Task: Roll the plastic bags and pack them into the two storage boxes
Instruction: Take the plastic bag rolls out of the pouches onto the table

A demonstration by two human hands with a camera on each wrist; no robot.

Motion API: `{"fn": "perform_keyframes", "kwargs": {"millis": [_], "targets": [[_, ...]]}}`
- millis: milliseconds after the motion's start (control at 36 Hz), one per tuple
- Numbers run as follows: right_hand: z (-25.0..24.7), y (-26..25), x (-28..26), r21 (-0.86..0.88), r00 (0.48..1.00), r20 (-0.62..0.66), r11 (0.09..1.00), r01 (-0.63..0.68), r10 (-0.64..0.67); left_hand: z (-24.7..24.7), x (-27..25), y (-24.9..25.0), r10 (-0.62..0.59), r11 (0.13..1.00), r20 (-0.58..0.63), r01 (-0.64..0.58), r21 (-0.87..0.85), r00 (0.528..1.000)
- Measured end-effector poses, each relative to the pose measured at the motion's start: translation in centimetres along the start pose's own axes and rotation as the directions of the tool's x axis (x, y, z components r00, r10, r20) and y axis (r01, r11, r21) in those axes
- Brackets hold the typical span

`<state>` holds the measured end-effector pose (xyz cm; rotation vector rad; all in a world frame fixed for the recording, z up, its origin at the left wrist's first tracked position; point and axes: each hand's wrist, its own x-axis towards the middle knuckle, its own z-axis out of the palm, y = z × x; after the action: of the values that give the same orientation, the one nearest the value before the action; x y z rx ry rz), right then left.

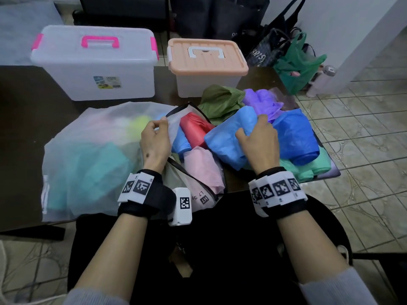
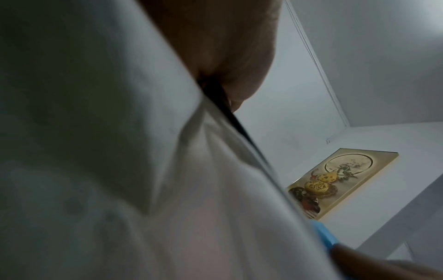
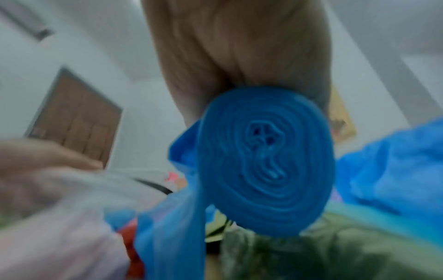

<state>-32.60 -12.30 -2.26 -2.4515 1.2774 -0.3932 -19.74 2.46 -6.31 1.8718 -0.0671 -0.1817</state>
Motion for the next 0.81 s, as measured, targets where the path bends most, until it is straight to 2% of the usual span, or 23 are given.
{"fn": "perform_keyframes", "kwargs": {"millis": [56,111,278,389,500,639,722,806], "targets": [[0.4,0.0,-0.1,-0.140,1.000,-0.027,0.990,-0.007,0.003,0.0,0.0,0.0,-0.005,1.000,-0.010,0.005,-0.028,1.000],[0.4,0.0,0.0,-0.172,0.998,-0.058,0.985,-0.027,0.017,-0.1,0.3,-0.2,-0.009,0.998,-0.024,0.008,-0.054,1.000],[-2.1,0.4,0.9,-0.040,0.980,-0.198,0.998,-0.047,0.038,-0.5,1.3,-0.5,-0.034,0.994,-0.049,0.029,-0.104,0.998],[-3.9,0.2,1.3,-0.072,0.954,-0.300,0.997,-0.017,-0.005,-0.9,2.1,-0.8,-0.045,0.993,-0.065,0.038,-0.111,0.997],[-3.0,-0.1,0.7,-0.193,0.972,-0.230,0.981,-0.004,-0.042,-1.5,2.7,-0.9,-0.057,0.991,-0.079,0.047,-0.126,0.995],[0.9,-0.3,0.1,-0.263,0.996,-0.094,0.965,-0.015,-0.010,-1.7,2.8,-1.0,-0.076,0.988,-0.066,0.066,-0.142,0.995],[3.4,-0.1,0.1,-0.279,0.998,-0.056,0.959,-0.047,0.032,-1.7,3.0,-1.1,-0.079,0.986,-0.066,0.068,-0.149,0.995],[5.4,0.0,-0.2,-0.372,0.997,-0.048,0.926,-0.067,0.053,-1.8,3.1,-1.4,-0.078,0.987,-0.055,0.069,-0.144,0.995]]}}
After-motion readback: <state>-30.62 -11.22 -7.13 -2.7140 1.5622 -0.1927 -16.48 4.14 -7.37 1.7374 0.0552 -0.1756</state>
